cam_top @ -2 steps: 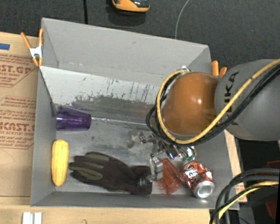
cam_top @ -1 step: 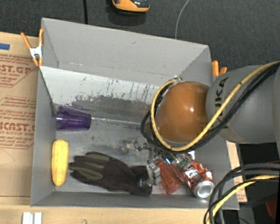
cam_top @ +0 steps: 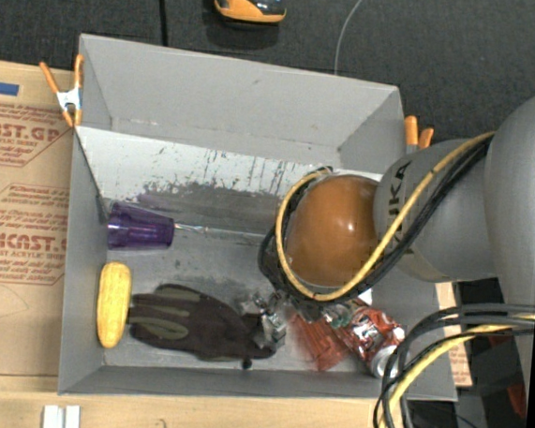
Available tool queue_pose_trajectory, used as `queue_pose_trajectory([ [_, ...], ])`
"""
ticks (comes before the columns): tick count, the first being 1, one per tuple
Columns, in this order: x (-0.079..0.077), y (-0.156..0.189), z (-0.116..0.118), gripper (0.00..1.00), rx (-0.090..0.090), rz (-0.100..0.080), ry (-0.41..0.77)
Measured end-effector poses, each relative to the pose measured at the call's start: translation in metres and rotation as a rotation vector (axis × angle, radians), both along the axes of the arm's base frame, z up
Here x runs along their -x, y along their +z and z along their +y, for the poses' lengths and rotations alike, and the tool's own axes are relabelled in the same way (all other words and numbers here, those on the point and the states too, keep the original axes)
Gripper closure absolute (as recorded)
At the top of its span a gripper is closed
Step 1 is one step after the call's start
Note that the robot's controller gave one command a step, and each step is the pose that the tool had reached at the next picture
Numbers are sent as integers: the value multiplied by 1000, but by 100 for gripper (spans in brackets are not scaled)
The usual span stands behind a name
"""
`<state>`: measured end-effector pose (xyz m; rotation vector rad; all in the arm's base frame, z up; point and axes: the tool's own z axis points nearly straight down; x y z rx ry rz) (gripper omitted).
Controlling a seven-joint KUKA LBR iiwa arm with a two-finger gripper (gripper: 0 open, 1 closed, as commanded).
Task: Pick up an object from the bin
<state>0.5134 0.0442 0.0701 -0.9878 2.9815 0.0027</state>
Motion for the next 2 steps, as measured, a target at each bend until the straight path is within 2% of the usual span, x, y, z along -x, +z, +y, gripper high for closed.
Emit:
queue_pose_trajectory([
  [1,0,0,0,100,0,0,0],
  [2,2,144,-14,100,0,-3,27],
])
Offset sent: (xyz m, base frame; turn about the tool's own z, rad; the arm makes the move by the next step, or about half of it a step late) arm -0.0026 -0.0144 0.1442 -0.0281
